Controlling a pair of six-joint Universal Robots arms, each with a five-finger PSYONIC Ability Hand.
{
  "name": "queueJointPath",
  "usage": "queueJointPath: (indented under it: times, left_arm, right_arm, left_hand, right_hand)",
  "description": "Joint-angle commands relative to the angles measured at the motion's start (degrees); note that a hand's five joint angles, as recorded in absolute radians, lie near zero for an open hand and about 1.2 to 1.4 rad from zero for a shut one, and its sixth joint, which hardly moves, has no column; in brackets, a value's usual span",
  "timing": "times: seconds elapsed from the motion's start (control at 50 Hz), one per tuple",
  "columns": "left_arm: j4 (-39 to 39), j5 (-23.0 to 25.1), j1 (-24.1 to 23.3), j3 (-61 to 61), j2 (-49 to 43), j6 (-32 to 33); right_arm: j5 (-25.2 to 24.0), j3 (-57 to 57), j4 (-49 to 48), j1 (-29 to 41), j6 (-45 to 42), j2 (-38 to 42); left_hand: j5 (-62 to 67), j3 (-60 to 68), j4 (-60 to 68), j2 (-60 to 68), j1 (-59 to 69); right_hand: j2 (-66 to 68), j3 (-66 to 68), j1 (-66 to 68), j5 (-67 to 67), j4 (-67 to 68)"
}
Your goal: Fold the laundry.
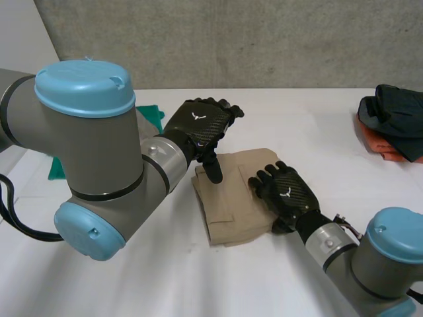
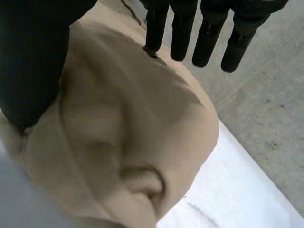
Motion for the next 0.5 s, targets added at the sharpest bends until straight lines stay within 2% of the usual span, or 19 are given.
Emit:
queueJointPath:
  times: [0.02,0.2,0.28,0.3,0.32,0.34,0.36,0.5]
  left_arm:
    - [0.0,0.1,0.0,-0.2,0.0,-0.2]
    - [0.4,0.1,0.6,-1.0,0.0,-0.2]
    - [0.4,0.1,0.7,-1.6,0.0,-0.2]
    - [0.4,0.1,0.7,-1.7,0.0,-0.2]
    - [0.4,0.1,0.7,-1.7,0.0,-0.2]
    - [0.4,0.1,0.7,-1.8,0.0,-0.2]
    - [0.4,0.1,0.8,-1.8,0.0,-0.2]
    - [0.5,0.2,1.5,-1.6,0.6,-0.2]
  right_arm:
    - [1.4,-4.1,0.2,0.6,-0.1,1.7]
    - [1.7,-9.9,0.9,2.8,0.5,4.4]
    - [1.8,-12.7,1.0,3.3,0.5,6.2]
    - [1.8,-13.4,1.0,3.4,0.5,6.6]
    - [1.8,-15.0,1.2,3.5,0.8,7.6]
    - [1.8,-15.5,1.3,3.5,0.9,7.7]
    - [1.9,-17.4,2.0,3.5,1.7,8.4]
    - [2.3,-27.5,12.8,2.7,7.1,8.2]
  left_hand:
    - [-2.2,-1.5,-1.0,-1.2,-0.3]
    - [-1.9,-1.2,-0.7,-0.9,0.1]
    - [-1.9,-1.2,-0.7,-0.9,0.1]
    - [-1.9,-1.2,-0.7,-0.9,0.1]
    - [-1.9,-1.2,-0.7,-0.9,0.1]
    - [-1.9,-1.2,-0.7,-0.9,0.1]
    - [-1.9,-1.2,-0.7,-0.9,0.1]
    - [-1.7,-1.0,-0.5,-0.7,0.2]
  right_hand:
    - [9.2,8.3,8.3,10.4,8.3]
    - [10.6,9.7,9.7,11.8,9.7]
    - [16.4,15.5,15.5,17.7,15.6]
    - [18.6,17.7,17.7,19.8,17.8]
    - [34.0,33.1,33.1,35.2,33.1]
    - [38.4,37.6,37.5,39.7,37.6]
    - [58.4,57.5,57.5,59.6,57.5]
    - [58.6,57.7,57.7,59.8,57.7]
